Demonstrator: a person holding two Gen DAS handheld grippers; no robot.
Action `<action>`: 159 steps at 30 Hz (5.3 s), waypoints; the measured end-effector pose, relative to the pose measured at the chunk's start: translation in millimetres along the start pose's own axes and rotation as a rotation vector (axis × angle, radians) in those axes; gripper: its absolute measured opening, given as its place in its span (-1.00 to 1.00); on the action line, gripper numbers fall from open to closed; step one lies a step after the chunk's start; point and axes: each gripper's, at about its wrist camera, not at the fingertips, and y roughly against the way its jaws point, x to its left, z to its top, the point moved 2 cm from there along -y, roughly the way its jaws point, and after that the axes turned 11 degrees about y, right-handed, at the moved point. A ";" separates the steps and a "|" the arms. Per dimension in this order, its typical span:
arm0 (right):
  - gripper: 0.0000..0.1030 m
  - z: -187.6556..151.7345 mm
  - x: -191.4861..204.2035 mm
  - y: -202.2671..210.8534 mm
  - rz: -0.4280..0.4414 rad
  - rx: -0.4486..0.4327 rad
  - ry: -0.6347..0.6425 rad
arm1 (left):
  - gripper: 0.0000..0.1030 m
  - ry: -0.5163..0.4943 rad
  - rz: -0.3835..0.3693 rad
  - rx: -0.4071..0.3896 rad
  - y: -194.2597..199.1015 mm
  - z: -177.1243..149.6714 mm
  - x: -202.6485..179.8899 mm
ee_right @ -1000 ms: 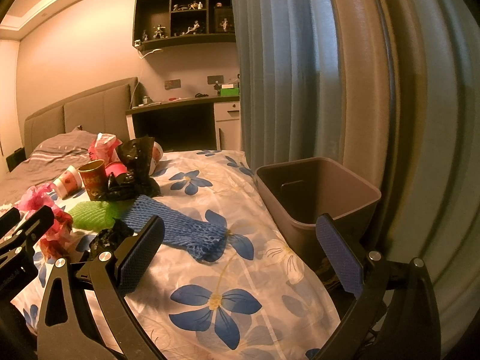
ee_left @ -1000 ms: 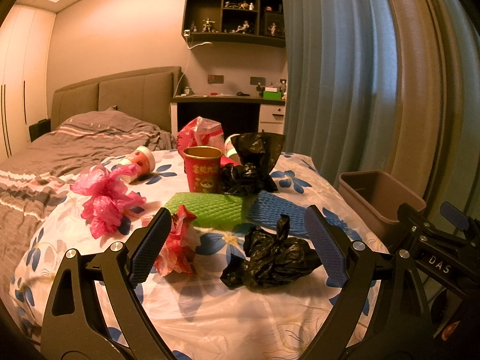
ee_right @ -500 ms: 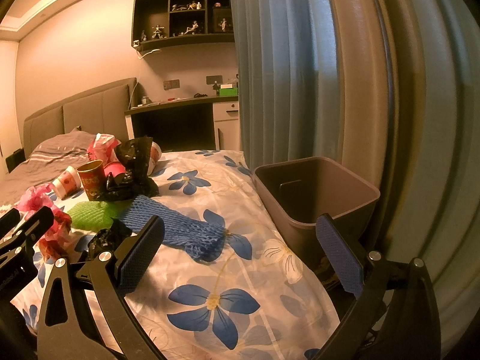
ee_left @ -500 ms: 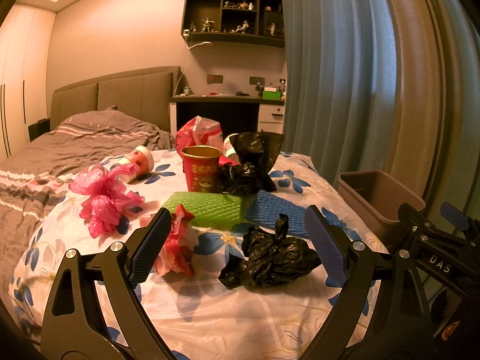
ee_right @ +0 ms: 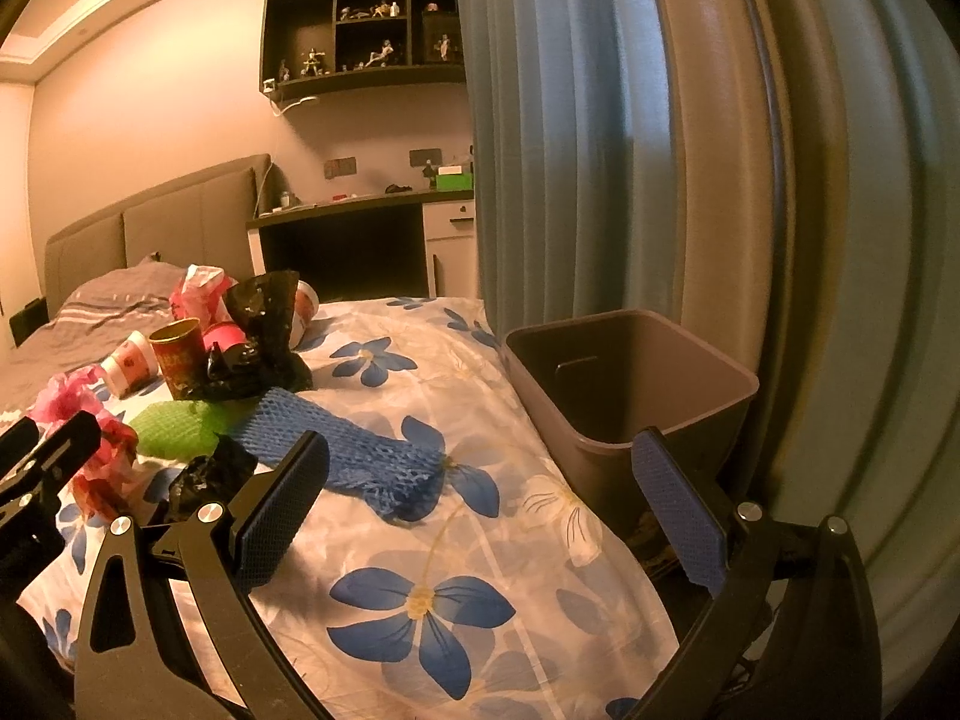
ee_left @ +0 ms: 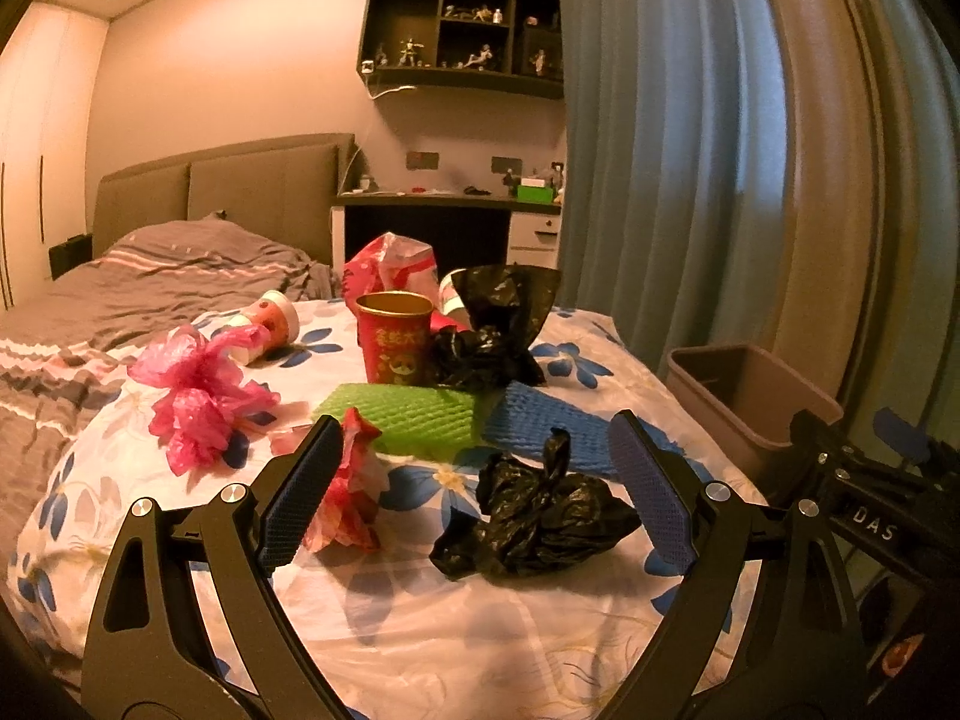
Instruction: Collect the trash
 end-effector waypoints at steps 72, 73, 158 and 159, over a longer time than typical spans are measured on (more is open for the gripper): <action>-0.73 2.6 55.2 -22.3 0.444 -0.070 0.085 | -0.68 0.002 -0.065 -0.064 5.0 28.3 35.6; -0.73 4.7 48.4 -21.9 0.426 -0.079 0.077 | -0.68 -0.009 -0.088 -0.062 1.5 31.1 22.3; 0.76 17.7 -70.0 -70.5 0.168 -0.200 -0.098 | 0.89 -0.022 0.033 -0.069 -96.6 12.0 -42.4; 0.76 17.9 -60.3 -71.2 0.180 -0.189 -0.091 | 0.89 -0.009 0.050 -0.068 -93.6 12.0 -32.7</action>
